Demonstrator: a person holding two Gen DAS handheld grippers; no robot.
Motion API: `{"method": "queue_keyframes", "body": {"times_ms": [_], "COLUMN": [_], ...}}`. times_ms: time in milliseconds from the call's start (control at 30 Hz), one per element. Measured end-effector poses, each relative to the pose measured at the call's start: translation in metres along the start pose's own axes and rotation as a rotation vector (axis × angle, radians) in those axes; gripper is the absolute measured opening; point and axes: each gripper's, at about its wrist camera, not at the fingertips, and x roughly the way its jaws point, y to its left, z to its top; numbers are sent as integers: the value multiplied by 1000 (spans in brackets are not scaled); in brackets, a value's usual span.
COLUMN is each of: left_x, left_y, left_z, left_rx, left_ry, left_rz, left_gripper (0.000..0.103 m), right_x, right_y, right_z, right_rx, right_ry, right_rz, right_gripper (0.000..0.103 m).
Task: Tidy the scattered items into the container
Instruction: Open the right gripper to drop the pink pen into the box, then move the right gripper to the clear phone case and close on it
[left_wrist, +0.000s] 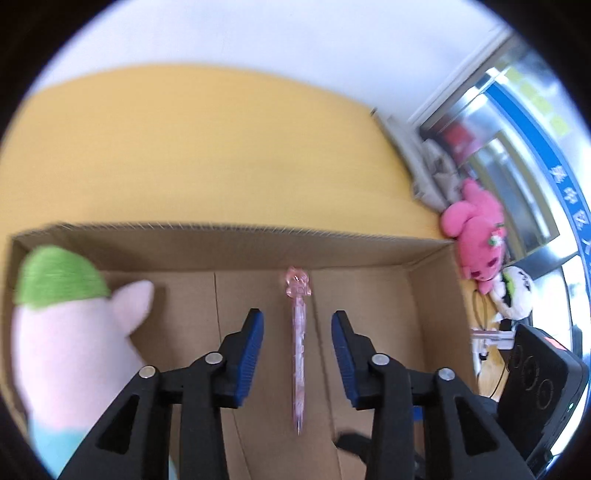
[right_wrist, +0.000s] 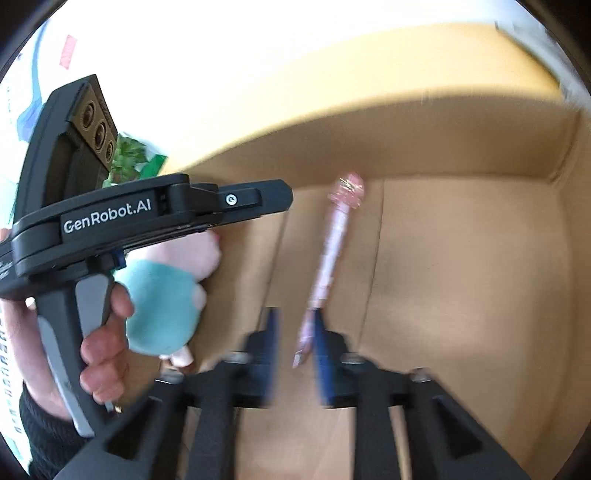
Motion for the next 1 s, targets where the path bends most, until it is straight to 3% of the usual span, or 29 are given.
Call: {"method": "queue_keyframes", "body": {"times_ms": [33,100,233,500,633,767,1000], "left_x": [-13,-45,-102,-189,-212,-224,-221], "left_y": [-4,-16,-39,-75,-85,-88,-81], "left_z": [-4,-17,-54,-148,-185,-224,-267], "left_rx": [12,49,116,179,196,215,176], "left_ry": [-27,-95,-227,-421,-472,-486,-456], "left_rz": [0,4,37,83,153,206,168], "left_gripper": [41,48,61,75,77,78,78], "right_x": [-16,-45,-87,-155,-153,-152,-179], "right_y": [6,15,31,56,73,85,91], "right_z": [-7,-23,-43,-97,-127,-147,-177], "right_rx": [-11,-20,-43,-150,-200,-224,-245], "right_ry": [-43,-108,-177,-247,-276,-303,-333], "right_rz": [2,8,7,-215,-272,-304,-319], "right_gripper": [82,96,103,103,103,103,103]}}
